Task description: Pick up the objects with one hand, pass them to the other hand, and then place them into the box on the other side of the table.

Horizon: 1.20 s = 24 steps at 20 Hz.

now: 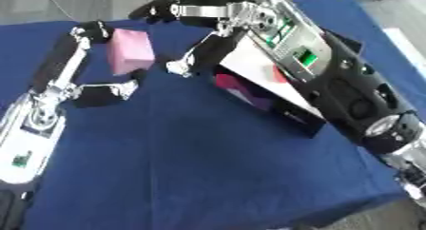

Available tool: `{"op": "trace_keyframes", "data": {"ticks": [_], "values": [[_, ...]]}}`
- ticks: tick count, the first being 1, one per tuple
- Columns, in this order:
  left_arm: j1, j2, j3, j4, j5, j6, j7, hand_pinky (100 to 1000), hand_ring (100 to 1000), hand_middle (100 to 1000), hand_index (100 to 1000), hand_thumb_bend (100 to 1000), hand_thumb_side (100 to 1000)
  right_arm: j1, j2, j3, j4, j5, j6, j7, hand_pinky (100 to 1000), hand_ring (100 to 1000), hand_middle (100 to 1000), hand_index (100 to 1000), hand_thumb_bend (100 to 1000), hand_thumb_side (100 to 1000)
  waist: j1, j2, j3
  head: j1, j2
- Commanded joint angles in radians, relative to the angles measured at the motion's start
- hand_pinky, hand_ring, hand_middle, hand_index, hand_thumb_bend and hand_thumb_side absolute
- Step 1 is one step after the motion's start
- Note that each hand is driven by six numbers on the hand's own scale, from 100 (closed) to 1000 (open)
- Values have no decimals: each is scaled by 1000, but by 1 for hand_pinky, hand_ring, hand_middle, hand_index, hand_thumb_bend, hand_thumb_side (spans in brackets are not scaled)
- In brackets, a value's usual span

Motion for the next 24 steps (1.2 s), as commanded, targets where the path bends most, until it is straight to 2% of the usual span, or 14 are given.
{"op": "trace_keyframes", "data": {"ticks": [1, 24], "values": [[-19, -10, -6, -20, 4, 1, -3, 756, 672, 637, 523, 100, 270, -21, -9, -6, 3, 19, -2, -13, 1000, 1000, 1000, 1000, 100, 266, -9, -3, 4, -9, 6], [-47, -30, -9, 7, 27, -7, 21, 747, 659, 635, 533, 100, 311, -36, 3, 4, 40, 40, -6, 3, 1000, 1000, 1000, 1000, 100, 348, -17, 5, 10, -16, 6]]}}
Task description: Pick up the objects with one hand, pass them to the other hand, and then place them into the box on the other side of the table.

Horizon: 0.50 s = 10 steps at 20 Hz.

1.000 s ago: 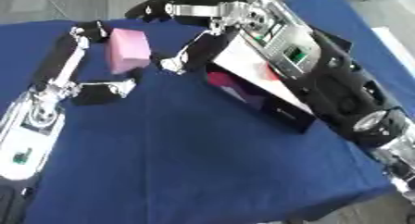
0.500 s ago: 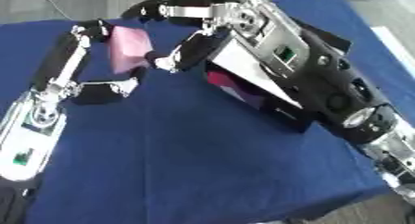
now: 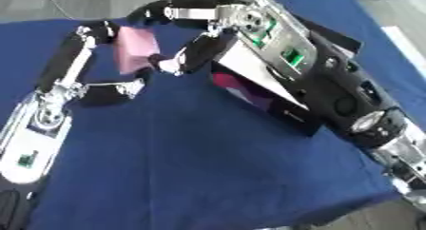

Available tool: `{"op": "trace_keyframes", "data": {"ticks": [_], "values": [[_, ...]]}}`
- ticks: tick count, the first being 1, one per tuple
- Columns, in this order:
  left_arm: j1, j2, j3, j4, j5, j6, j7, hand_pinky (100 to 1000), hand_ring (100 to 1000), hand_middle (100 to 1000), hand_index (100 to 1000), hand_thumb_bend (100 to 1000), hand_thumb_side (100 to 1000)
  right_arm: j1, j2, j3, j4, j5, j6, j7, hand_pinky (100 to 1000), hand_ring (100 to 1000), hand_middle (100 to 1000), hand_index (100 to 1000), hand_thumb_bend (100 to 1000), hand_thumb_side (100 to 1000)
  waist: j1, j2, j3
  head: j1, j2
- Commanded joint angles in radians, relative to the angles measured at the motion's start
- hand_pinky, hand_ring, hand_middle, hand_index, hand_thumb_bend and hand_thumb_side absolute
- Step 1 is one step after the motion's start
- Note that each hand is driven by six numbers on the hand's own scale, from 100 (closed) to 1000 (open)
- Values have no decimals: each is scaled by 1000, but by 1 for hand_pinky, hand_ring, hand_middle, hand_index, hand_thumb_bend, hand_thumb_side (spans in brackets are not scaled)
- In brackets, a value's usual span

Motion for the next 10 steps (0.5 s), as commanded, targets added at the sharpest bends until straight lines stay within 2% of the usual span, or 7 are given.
{"op": "trace_keyframes", "data": {"ticks": [1, 10], "values": [[-24, -7, 0, -16, 13, -9, 10, 746, 657, 634, 534, 100, 317, -24, -14, -7, -1, 7, -6, 0, 1000, 1000, 1000, 1000, 100, 352, -16, -2, -1, -4, 6], [-26, -8, -4, -13, 36, -35, 24, 745, 654, 631, 541, 100, 312, -22, -10, -7, 19, 25, -16, -9, 1000, 1000, 1000, 1000, 100, 370, -20, -1, 1, -9, 6]]}}
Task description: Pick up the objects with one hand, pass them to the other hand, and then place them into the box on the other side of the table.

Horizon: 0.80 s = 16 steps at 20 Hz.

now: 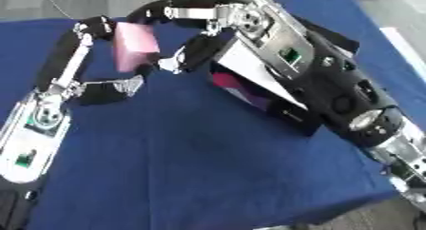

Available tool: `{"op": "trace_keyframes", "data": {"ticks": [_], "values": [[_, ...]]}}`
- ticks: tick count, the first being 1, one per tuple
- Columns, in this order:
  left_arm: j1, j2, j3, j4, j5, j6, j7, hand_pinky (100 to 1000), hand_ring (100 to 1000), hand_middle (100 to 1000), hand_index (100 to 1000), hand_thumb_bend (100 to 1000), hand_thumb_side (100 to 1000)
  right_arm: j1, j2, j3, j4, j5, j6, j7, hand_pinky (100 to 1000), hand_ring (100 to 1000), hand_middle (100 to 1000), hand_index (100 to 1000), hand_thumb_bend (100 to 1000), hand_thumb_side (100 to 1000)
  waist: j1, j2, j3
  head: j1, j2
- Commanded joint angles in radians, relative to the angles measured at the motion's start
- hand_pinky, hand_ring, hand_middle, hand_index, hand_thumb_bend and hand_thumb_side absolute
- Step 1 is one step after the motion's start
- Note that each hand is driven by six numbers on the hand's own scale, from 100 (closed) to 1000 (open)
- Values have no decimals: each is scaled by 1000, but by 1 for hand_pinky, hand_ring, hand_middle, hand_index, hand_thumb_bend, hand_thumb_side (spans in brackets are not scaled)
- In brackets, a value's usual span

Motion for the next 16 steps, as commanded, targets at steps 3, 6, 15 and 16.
{"op": "trace_keyframes", "data": {"ticks": [3, 6, 15, 16], "values": [[-25, -8, -4, -13, 10, -10, 5, 744, 653, 630, 547, 100, 308, -17, -10, -5, -2, 8, -8, 0, 1000, 1000, 1000, 1000, 100, 378, -14, 0, 0, -6, 6], [-25, -8, -5, -13, 12, -15, 6, 744, 653, 629, 551, 100, 301, -17, -10, -4, -3, 8, -11, 4, 1000, 1000, 1000, 1000, 100, 384, -15, 0, 0, -7, 6], [-26, -11, -7, -11, 20, -34, -2, 745, 655, 630, 563, 100, 290, -15, -8, -2, -3, 1, -22, 22, 1000, 1000, 1000, 1000, 100, 420, -16, 1, 0, -8, 6], [-26, -11, -7, -11, 21, -38, -3, 746, 655, 631, 568, 100, 289, -15, -8, -2, -3, 0, -23, 25, 1000, 1000, 1000, 1000, 100, 421, -16, 2, 0, -9, 6]]}}
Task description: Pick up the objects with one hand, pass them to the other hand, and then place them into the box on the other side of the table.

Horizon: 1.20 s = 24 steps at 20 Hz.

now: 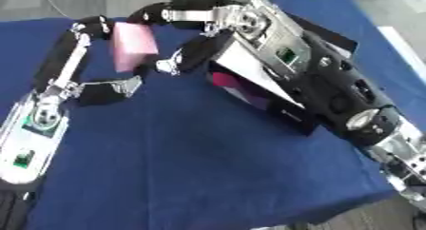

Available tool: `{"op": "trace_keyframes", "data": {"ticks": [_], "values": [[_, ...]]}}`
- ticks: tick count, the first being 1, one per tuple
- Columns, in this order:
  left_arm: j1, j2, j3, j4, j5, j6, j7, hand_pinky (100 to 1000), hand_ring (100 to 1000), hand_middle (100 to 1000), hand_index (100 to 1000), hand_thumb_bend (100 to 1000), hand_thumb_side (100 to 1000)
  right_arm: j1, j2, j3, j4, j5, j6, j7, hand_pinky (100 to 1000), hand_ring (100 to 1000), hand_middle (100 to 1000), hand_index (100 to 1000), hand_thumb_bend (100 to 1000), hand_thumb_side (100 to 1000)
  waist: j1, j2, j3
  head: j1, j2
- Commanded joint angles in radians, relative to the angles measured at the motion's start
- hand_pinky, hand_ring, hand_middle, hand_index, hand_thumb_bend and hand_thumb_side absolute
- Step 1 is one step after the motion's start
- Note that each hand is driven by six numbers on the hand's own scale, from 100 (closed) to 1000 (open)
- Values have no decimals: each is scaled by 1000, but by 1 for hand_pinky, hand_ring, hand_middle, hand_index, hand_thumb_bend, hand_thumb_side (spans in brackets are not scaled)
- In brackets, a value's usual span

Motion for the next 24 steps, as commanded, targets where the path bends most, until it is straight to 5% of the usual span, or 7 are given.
{"op": "trace_keyframes", "data": {"ticks": [1, 18, 19, 24], "values": [[-26, -12, -3, -12, 11, -15, -4, 746, 655, 632, 570, 100, 286, -15, -9, -8, -5, -1, -5, 10, 1000, 1000, 1000, 1000, 100, 428, -13, 0, 0, -4, 6], [-25, -15, -4, -6, 24, -43, -21, 747, 657, 634, 597, 100, 277, -12, -9, -15, 1, -37, 37, -23, 988, 1000, 988, 930, 100, 462, -14, 2, -1, -7, 6], [-25, -15, -3, -6, 23, -42, -20, 743, 654, 631, 611, 100, 219, -12, -9, -17, 1, -39, 41, -26, 954, 945, 856, 795, 100, 489, -13, 2, -2, -9, 6], [-24, -17, 1, -3, 5, -17, 6, 738, 650, 625, 606, 100, 165, -11, -12, -18, -12, -71, 70, -79, 928, 889, 814, 746, 100, 483, -12, 1, -3, -15, 6]]}}
